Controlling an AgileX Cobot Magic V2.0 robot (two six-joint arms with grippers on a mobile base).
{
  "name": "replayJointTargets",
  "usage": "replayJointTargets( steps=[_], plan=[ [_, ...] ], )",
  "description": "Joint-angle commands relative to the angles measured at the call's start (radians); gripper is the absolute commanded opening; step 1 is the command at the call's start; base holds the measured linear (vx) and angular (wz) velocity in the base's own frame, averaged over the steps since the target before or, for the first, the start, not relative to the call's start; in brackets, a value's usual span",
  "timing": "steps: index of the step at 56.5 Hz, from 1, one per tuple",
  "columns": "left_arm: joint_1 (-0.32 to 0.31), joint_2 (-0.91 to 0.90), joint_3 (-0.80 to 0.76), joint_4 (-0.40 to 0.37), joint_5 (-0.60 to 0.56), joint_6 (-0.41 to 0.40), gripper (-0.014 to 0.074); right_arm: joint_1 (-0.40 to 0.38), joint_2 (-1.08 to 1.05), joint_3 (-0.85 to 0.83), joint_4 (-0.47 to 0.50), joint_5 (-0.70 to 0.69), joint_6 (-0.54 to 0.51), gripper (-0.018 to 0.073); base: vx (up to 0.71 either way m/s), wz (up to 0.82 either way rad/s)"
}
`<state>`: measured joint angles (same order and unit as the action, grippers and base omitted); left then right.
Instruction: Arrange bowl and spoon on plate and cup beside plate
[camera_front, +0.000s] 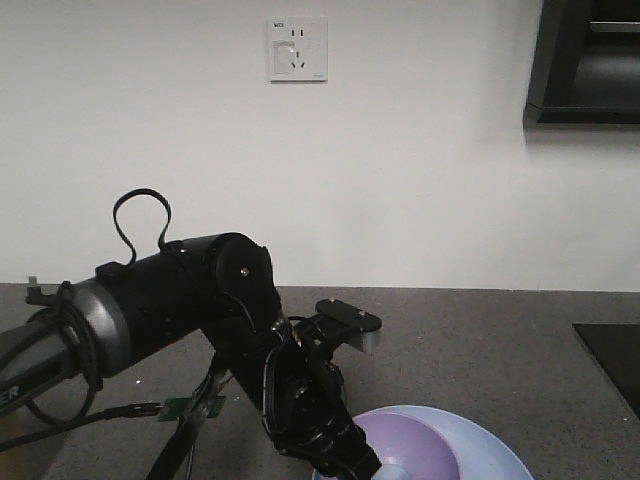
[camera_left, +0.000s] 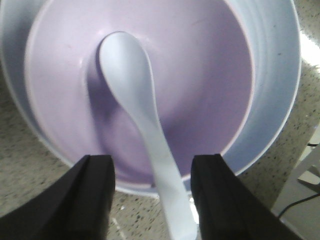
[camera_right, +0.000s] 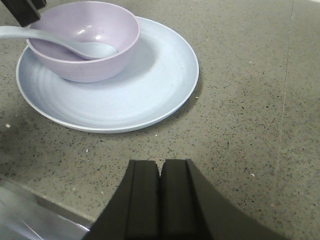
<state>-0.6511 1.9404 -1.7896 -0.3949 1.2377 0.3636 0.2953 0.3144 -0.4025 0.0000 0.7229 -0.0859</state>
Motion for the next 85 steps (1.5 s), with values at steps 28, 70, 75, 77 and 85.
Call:
replayJointTargets(
  steps=[28,70,75,77,85],
  plan=[
    [0.067,-0.422,-0.019,0.539,0.016,-0.317,0.0461,-0.002,0.008,-0.028,-0.006,-0.078,-0.002,-0.0008,0.0,0.0],
    [0.471,-0.539,0.407,0.568,-0.057,-0.294,0.0461,-0.002,0.008,-0.028,-0.006,-0.081,-0.015,-0.0008,0.0,0.0],
    [0.483,-0.513,0.408,0.565,-0.06,-0.294,0.0461,-0.002,0.008,-0.028,-0.006,-0.079,-0.015,-0.0008,0.0,0.0],
    [0.484,-0.501,0.408,0.561,-0.068,-0.294,0.0461,-0.002,0.008,-0.028,-0.006,-0.079,-0.015,-0.0008,0.0,0.0],
    [0.484,-0.452,0.408,0.557,-0.072,-0.293,0.0461,-0.002,0.008,-0.028,-0.007,-0.08,-0.015,-0.0008,0.0,0.0]
  ],
)
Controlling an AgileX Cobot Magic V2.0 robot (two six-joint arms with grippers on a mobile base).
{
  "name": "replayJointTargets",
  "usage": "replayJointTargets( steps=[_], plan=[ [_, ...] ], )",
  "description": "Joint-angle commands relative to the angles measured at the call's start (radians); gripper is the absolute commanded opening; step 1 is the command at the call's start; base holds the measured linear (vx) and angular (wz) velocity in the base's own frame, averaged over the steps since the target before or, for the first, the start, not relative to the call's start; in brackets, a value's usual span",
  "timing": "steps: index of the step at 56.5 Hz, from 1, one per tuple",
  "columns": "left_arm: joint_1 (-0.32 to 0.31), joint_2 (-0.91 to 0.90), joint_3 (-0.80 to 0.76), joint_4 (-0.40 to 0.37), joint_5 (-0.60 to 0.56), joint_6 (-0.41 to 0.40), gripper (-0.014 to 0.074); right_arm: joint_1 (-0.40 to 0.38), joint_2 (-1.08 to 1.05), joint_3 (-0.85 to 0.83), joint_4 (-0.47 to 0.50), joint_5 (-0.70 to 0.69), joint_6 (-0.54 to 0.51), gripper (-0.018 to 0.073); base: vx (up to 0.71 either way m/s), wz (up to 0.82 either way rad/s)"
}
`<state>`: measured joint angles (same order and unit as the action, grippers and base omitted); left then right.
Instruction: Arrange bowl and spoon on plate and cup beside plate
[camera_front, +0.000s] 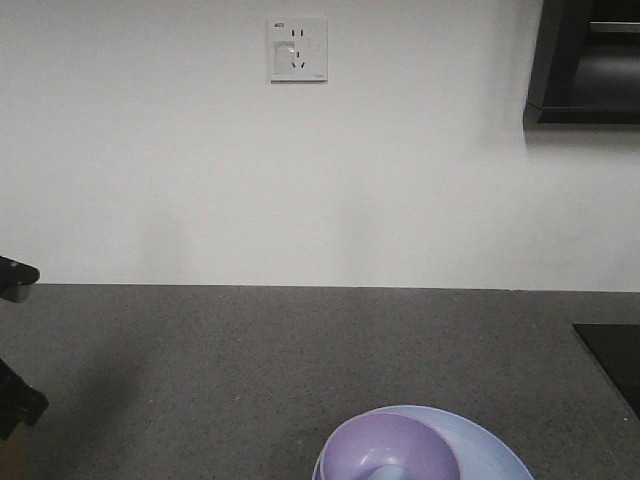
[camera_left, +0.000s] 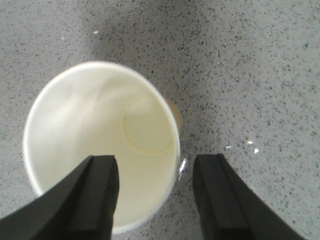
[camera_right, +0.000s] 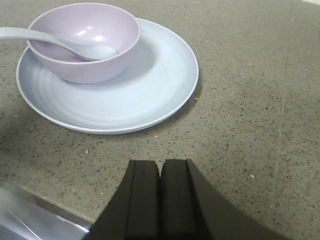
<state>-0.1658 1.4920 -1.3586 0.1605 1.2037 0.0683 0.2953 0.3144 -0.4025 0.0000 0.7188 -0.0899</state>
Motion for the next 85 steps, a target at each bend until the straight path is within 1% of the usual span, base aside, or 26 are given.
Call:
replayJointTargets(
  steps=[1,7,11,15,17,18,19,22,23,35,39,44,46,53,57,59,62,75,81,85],
  plan=[
    [-0.001,0.004,-0.023,0.002,-0.038,0.006,0.0461,-0.002,0.008,-0.028,-0.007,-0.076,-0.011,-0.0008,0.0,0.0],
    [-0.001,0.039,-0.023,-0.004,-0.038,0.009,0.0456,-0.002,0.008,-0.028,-0.007,-0.075,-0.011,-0.0008,0.0,0.0],
    [-0.001,0.058,-0.023,-0.022,-0.039,0.018,0.0421,-0.002,0.008,-0.028,-0.007,-0.075,-0.011,-0.0008,0.0,0.0],
    [-0.001,0.066,-0.023,-0.05,-0.038,0.056,0.0321,-0.002,0.008,-0.028,-0.007,-0.075,-0.01,-0.0008,0.0,0.0],
    [-0.001,0.066,-0.023,-0.068,-0.038,0.088,0.0235,-0.002,0.008,-0.028,-0.007,-0.075,-0.01,-0.0008,0.0,0.0],
    [-0.001,0.063,-0.024,-0.075,-0.038,0.103,0.0216,-0.002,0.008,-0.028,-0.007,-0.075,-0.01,-0.0008,0.0,0.0],
    [-0.001,0.059,-0.024,-0.079,-0.04,0.122,0.0134,-0.002,0.008,-0.028,-0.007,-0.075,-0.01,-0.0008,0.0,0.0],
    [-0.001,0.05,-0.024,-0.084,-0.046,0.15,0.0011,-0.002,0.008,-0.028,-0.007,-0.075,-0.01,-0.0008,0.0,0.0],
    [-0.001,0.045,-0.024,-0.084,-0.047,0.154,-0.001,-0.002,0.008,-0.028,-0.007,-0.075,-0.01,-0.0008,0.0,0.0],
    [-0.001,0.034,-0.024,-0.085,-0.046,0.155,-0.0007,-0.002,0.008,-0.028,-0.007,-0.076,-0.01,-0.0008,0.0,0.0],
    [-0.007,0.028,-0.029,-0.111,-0.047,0.161,-0.0005,-0.002,0.008,-0.028,-0.007,-0.075,-0.01,-0.0008,0.0,0.0],
    [-0.032,0.016,-0.048,-0.144,-0.041,0.19,-0.0004,-0.002,0.008,-0.028,-0.007,-0.075,-0.01,-0.0008,0.0,0.0],
    [-0.051,0.014,-0.062,-0.16,-0.041,0.197,-0.0004,-0.002,0.008,-0.028,-0.007,-0.075,-0.01,-0.0008,0.0,0.0],
    [-0.132,0.016,-0.135,-0.16,-0.01,0.201,-0.0003,-0.002,0.008,-0.028,-0.007,-0.075,-0.009,-0.0008,0.0,0.0],
    [-0.186,0.017,-0.19,-0.16,-0.01,0.2,-0.0003,-0.002,0.008,-0.028,-0.007,-0.075,-0.008,-0.0008,0.0,0.0],
    [-0.224,0.017,-0.217,-0.16,-0.014,0.199,-0.0003,-0.002,0.008,-0.028,-0.007,-0.075,-0.007,-0.0008,0.0,0.0],
    [-0.259,0.018,-0.253,-0.16,-0.024,0.188,-0.0003,-0.002,0.008,-0.028,-0.007,-0.075,-0.007,-0.0008,0.0,0.0],
    [-0.432,0.115,-0.416,-0.16,0.017,0.16,0.0,-0.002,0.008,-0.028,0.0,-0.076,-0.002,-0.0008,0.0,0.0],
    [-0.476,0.169,-0.457,-0.16,0.04,0.154,0.0,-0.002,0.008,-0.028,0.0,-0.075,-0.002,-0.0008,0.0,0.0],
    [-0.491,0.203,-0.467,-0.151,0.05,0.149,0.0,-0.002,0.008,-0.028,0.0,-0.074,-0.002,-0.0008,0.0,0.0]
  ],
)
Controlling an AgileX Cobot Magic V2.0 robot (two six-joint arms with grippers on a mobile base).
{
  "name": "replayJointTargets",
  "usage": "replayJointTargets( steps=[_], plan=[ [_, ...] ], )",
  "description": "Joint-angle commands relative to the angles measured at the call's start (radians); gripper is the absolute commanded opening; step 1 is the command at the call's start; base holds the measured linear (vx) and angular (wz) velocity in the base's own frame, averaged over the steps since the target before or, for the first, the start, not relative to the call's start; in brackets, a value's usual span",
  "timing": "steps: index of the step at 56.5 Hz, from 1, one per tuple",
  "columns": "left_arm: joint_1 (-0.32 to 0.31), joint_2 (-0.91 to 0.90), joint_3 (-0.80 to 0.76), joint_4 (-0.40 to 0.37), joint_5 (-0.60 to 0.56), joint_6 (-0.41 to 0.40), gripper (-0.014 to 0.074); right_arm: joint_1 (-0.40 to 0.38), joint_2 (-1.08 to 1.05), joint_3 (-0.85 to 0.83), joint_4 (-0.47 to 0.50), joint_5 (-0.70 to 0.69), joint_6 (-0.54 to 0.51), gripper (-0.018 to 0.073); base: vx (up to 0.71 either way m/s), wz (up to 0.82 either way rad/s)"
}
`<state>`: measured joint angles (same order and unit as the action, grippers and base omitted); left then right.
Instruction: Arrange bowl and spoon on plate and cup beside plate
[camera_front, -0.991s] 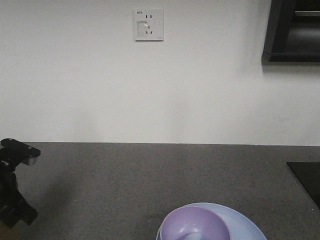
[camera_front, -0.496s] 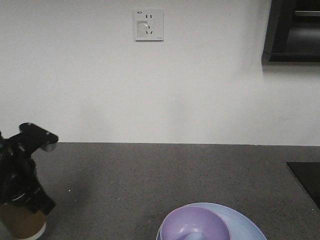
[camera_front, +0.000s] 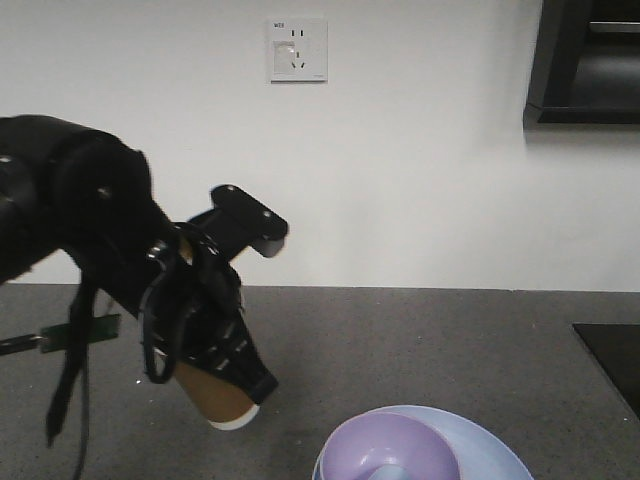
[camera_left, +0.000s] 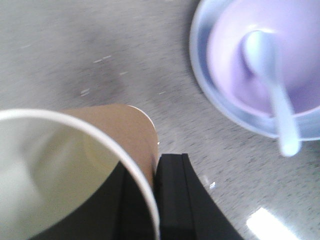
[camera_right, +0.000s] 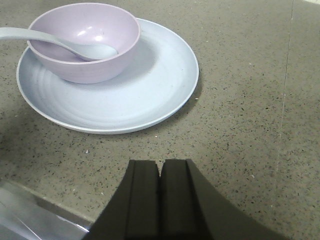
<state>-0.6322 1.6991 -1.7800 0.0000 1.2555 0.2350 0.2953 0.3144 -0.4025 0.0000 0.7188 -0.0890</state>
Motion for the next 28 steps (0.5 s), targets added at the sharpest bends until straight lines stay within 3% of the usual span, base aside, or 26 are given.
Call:
replayJointTargets(
  steps=[1,28],
  plan=[
    [-0.028,0.003,-0.046,0.008,-0.004,-0.022,0.0,-0.002,0.008,-0.028,0.0,-0.074,-0.003,-0.0008,0.0,0.0],
    [-0.092,0.123,-0.045,0.0,-0.01,-0.057,0.0,-0.002,0.008,-0.028,0.0,-0.055,-0.004,-0.0008,0.0,0.0]
  ],
)
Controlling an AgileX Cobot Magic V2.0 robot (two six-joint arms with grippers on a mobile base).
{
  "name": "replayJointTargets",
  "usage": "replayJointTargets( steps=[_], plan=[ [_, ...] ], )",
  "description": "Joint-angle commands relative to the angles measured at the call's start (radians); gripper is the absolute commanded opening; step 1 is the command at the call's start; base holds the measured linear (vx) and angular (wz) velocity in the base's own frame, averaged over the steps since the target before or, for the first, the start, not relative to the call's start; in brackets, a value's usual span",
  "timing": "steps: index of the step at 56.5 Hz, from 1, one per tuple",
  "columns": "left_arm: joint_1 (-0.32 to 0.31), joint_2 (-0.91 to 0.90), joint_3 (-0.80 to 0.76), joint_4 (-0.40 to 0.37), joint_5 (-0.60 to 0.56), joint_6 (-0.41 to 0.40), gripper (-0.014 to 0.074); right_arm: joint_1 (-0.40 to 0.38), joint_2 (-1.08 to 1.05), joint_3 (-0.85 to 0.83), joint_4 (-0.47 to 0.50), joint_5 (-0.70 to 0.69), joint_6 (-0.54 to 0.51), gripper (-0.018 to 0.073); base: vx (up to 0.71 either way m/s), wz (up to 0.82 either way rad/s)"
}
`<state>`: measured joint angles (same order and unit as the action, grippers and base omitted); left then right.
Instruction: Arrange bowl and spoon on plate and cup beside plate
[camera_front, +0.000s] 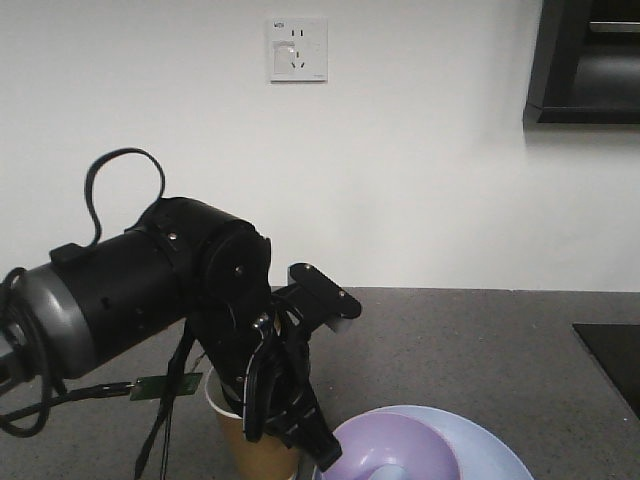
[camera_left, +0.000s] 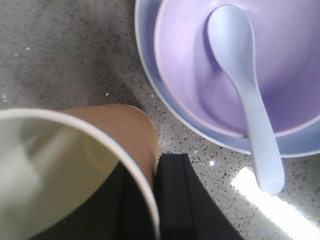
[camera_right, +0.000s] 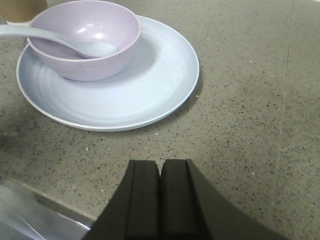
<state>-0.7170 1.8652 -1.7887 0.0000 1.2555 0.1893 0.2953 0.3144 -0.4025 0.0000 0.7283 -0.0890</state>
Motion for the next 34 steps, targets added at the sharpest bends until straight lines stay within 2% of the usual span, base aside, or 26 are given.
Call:
replayJointTargets(
  steps=[1,17,27,34],
  plan=[
    [-0.008,-0.041,-0.036,0.0,-0.01,-0.011,0.0,-0.002,0.008,-0.028,0.0,-0.065,-0.004,-0.0008,0.0,0.0],
    [-0.008,-0.029,-0.036,0.0,-0.012,-0.019,0.0042,-0.002,0.008,-0.028,0.0,-0.063,-0.004,-0.0008,0.0,0.0],
    [-0.008,-0.029,-0.036,0.0,-0.009,-0.019,0.0172,-0.002,0.008,-0.028,0.0,-0.063,-0.004,-0.0008,0.0,0.0],
    [-0.008,-0.029,-0.036,0.0,-0.009,-0.019,0.0314,-0.002,0.008,-0.028,0.0,-0.063,-0.004,-0.0008,0.0,0.0]
  ],
)
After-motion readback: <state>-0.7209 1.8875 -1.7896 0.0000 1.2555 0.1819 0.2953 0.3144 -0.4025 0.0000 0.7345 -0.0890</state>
